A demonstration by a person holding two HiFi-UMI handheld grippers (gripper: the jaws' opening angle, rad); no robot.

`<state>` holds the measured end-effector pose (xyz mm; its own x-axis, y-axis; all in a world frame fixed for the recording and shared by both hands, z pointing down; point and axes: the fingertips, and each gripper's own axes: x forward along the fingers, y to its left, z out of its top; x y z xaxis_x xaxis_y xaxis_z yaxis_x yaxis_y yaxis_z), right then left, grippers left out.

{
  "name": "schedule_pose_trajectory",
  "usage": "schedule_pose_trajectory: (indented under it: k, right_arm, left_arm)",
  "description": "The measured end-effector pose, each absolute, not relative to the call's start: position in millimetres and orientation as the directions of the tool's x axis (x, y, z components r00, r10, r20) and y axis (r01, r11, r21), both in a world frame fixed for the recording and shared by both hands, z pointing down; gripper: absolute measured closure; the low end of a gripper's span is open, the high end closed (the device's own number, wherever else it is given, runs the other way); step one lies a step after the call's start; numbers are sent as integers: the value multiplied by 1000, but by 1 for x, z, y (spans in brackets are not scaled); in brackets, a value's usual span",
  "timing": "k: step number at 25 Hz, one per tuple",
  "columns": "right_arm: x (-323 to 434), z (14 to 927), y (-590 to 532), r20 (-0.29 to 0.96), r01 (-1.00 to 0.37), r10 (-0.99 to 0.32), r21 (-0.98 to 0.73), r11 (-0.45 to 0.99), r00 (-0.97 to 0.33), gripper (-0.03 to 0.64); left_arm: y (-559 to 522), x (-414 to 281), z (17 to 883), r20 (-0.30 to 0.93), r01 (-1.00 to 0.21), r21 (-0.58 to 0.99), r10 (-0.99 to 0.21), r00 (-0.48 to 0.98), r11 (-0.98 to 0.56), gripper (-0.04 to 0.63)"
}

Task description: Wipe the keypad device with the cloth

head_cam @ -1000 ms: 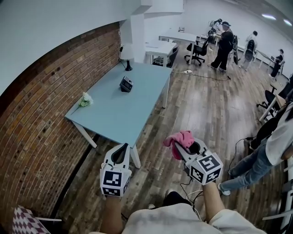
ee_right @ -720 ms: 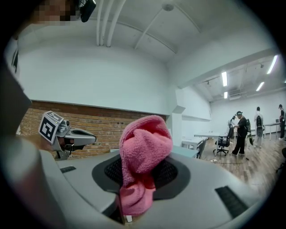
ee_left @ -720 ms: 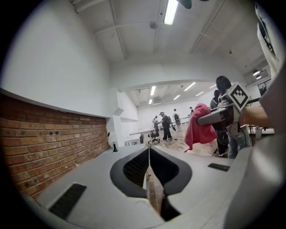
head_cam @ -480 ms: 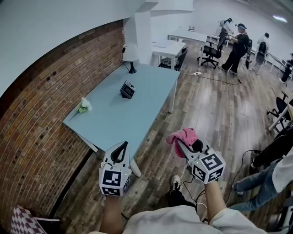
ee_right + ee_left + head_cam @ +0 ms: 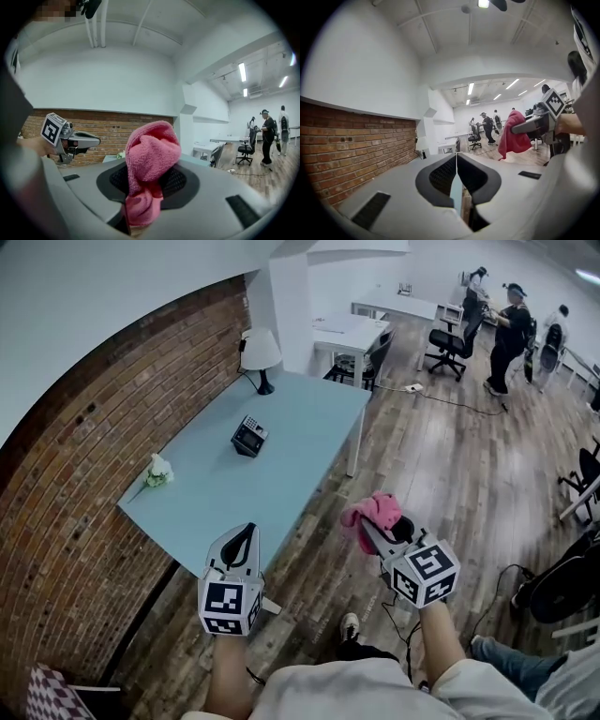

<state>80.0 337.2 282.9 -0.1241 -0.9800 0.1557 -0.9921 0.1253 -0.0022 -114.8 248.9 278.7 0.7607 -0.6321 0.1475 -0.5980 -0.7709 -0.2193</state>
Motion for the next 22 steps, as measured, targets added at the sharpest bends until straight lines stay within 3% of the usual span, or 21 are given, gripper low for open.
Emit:
schedule_pose_trajectory:
  k: [9, 22]
  right_arm:
    - [142, 287, 284, 165, -982, -968, -16, 189, -189, 479]
    - [176, 290, 209, 162, -955, -941, -43, 294, -297, 479]
  left_arm:
    - [204, -57, 276, 158, -648, -229, -685, 712, -726, 578]
    - [150, -30, 290, 200, -730, -207, -759, 619, -651, 577]
